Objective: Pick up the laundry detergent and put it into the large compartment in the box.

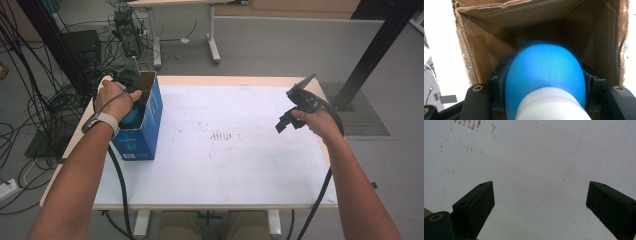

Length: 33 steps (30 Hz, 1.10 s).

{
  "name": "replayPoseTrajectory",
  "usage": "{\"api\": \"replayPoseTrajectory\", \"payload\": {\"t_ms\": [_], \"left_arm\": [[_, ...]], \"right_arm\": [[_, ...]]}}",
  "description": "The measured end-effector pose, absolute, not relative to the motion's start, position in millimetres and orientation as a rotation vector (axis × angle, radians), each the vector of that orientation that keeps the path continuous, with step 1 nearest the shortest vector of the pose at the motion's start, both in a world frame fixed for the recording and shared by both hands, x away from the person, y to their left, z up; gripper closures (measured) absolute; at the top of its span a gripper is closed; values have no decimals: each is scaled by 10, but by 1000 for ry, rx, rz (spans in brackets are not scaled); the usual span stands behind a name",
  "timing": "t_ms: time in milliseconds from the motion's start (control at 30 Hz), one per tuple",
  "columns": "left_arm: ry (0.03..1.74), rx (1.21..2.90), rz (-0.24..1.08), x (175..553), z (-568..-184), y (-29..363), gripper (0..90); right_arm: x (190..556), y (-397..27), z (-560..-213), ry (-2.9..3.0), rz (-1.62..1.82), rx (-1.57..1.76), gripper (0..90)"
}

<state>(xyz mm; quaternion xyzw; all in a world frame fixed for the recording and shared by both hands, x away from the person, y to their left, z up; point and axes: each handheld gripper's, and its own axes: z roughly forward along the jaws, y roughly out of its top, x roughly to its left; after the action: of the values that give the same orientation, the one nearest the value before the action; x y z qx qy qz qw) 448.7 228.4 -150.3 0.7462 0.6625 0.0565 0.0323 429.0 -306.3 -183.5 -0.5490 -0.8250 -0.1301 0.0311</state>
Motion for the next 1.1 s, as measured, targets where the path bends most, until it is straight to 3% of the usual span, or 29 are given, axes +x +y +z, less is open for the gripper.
{"api": "replayPoseTrajectory", "payload": {"t_ms": [1100], "left_arm": [[2037, 2290, 174, 4472, -1508, 2306, 372]], "right_arm": [[4282, -3059, -1830, -2544, -394, -1697, 80]]}}
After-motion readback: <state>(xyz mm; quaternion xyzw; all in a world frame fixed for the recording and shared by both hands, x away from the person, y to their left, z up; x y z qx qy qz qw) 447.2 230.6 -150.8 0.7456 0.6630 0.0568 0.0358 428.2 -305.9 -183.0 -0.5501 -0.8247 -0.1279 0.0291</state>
